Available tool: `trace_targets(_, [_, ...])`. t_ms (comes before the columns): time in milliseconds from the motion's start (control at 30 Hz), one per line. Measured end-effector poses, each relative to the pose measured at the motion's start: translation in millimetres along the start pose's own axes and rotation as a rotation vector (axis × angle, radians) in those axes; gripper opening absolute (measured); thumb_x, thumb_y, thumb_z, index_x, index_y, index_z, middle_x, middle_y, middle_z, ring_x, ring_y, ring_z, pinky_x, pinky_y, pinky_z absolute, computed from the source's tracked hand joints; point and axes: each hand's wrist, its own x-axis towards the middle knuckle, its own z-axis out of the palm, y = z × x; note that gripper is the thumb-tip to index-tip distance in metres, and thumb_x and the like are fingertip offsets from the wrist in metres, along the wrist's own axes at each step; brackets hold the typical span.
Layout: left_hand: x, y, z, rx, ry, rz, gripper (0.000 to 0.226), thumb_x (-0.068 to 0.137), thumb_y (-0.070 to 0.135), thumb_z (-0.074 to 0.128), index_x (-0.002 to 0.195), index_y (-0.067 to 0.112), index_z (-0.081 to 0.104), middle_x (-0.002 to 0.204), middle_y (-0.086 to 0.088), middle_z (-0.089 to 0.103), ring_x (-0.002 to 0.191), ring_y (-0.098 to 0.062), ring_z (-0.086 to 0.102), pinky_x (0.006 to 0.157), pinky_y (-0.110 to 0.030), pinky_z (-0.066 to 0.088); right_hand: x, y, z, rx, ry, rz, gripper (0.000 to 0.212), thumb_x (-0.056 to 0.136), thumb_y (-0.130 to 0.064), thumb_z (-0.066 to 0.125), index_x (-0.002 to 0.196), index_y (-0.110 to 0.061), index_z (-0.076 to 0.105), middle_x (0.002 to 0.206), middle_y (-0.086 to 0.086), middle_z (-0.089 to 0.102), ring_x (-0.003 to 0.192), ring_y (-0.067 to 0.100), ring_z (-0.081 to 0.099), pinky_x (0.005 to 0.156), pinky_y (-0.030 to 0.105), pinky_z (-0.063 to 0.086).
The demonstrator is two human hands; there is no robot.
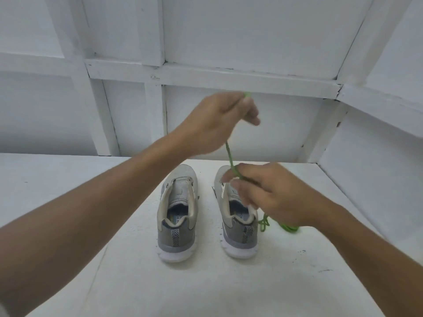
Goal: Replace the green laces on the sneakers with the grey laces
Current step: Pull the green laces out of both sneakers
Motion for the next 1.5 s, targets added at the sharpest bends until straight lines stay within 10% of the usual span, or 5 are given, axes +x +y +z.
trace_targets(267, [-18.6, 16.3, 6.0, -0.842, -0.385, -0.166, 0.048, 0.104, 0.031, 0.026, 0.084, 0.004, 0.059, 0.07, -0.008, 0.067, 0.074, -0.027, 0.064, 0.076, -0.034, 0.053, 10.1, 22.8, -7.3, 0.112, 0.428, 0.095, 0.031, 0.1, -0.019, 0.05, 0.077, -0.036, 0.062, 0.057, -0.011, 0.052, 0.052, 0.004, 0.043, 0.05, 0.018, 0.035])
trace_targets(467, [-11.7, -7.7, -0.2, 0.177, -0.233, -0.068, 0.051, 0.104, 0.04, 0.033, 0.09, 0.005, 0.068, 0.088, -0.002, 0.074, 0.085, -0.014, 0.067, 0.083, -0.032, 0.049, -10.0, -3.9, -8.8, 0.118, 0.165, 0.005, 0.018, 0.097, -0.012, 0.053, 0.098, -0.021, 0.068, 0.061, -0.008, 0.06, 0.049, 0.0, 0.049, 0.052, 0.007, 0.034])
trace_targets(700, [-15.5, 19.7, 10.6, -0.852, -0.384, -0.242, 0.059, 0.101, 0.049, 0.023, 0.083, 0.006, 0.061, 0.074, -0.01, 0.069, 0.085, -0.033, 0.059, 0.075, -0.035, 0.05, 2.7, 10.7, 9.2, 0.255, 0.361, 0.108, 0.031, 0.102, -0.018, 0.046, 0.082, -0.034, 0.064, 0.057, -0.007, 0.056, 0.046, 0.0, 0.046, 0.05, 0.014, 0.036])
trace_targets(900, [-20.1, 7.3, 8.1, 0.251, -0.329, -0.144, 0.072, 0.094, 0.065, 0.02, 0.088, 0.014, 0.07, 0.087, 0.001, 0.074, 0.089, -0.013, 0.068, 0.095, -0.04, 0.05, -4.4, 4.1, -18.0, 0.175, 0.347, 0.032, 0.014, 0.094, -0.023, 0.056, 0.094, -0.018, 0.07, 0.061, -0.006, 0.061, 0.047, 0.002, 0.045, 0.048, 0.014, 0.035])
trace_targets(1500, [-29.0, 6.5, 27.3, -0.428, -0.375, -0.308, 0.06, 0.103, 0.045, 0.028, 0.062, 0.008, 0.053, 0.049, -0.007, 0.05, 0.057, -0.025, 0.051, 0.066, -0.03, 0.047, -2.1, 18.2, -24.1, 0.179, 0.63, 0.047, 0.011, 0.09, -0.013, 0.065, 0.095, -0.019, 0.074, 0.077, -0.015, 0.07, 0.064, 0.004, 0.059, 0.061, 0.017, 0.046])
